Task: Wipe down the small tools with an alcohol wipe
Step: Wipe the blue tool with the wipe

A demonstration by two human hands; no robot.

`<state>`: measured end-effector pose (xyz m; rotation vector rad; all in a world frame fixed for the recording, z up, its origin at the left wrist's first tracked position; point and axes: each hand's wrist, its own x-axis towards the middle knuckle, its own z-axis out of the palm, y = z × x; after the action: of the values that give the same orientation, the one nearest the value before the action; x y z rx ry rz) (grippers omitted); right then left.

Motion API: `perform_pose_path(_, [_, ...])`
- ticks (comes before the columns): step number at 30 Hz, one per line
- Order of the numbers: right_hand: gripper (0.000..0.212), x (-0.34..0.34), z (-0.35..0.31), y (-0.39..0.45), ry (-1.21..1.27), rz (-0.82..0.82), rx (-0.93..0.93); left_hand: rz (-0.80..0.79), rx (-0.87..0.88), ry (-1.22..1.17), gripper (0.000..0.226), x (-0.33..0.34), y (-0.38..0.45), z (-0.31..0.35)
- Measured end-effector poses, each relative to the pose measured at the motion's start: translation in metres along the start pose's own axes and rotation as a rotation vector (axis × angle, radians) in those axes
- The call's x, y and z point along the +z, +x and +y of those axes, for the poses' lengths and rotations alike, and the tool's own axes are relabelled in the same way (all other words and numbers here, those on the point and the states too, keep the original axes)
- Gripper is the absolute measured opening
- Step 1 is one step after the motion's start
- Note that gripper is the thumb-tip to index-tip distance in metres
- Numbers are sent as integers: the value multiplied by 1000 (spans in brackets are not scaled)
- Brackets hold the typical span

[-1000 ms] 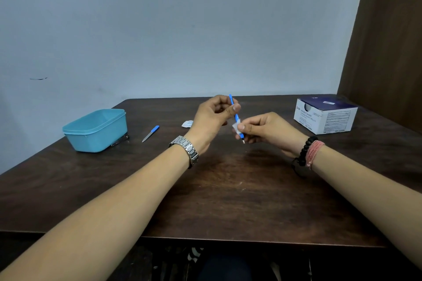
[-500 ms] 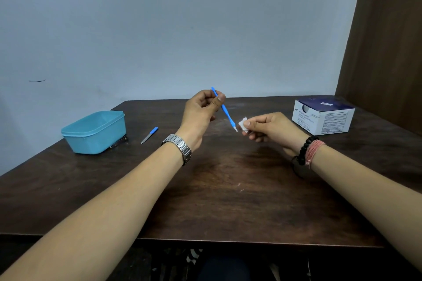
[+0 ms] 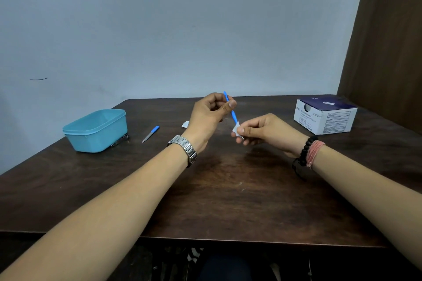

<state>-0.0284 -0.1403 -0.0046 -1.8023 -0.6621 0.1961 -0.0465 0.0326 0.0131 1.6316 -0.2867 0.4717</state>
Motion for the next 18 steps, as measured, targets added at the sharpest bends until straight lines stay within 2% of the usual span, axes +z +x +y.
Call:
perform_pose_path(7, [14,-2,0,0,-8,10,15,156,-12,-66,5,-6,4,4])
perform_pose_path(10, [13,-4,3,1,45,114,46,190,-31,-79,5,-9,5,3])
perform_pose_path(13, [13,-8,2,2,110,179,25,90,-13,-33,6,-4,2,2])
perform_pose_path(18, [16,0,-1,1,34,78,-25,-98,25,11,5,9,-7,-3])
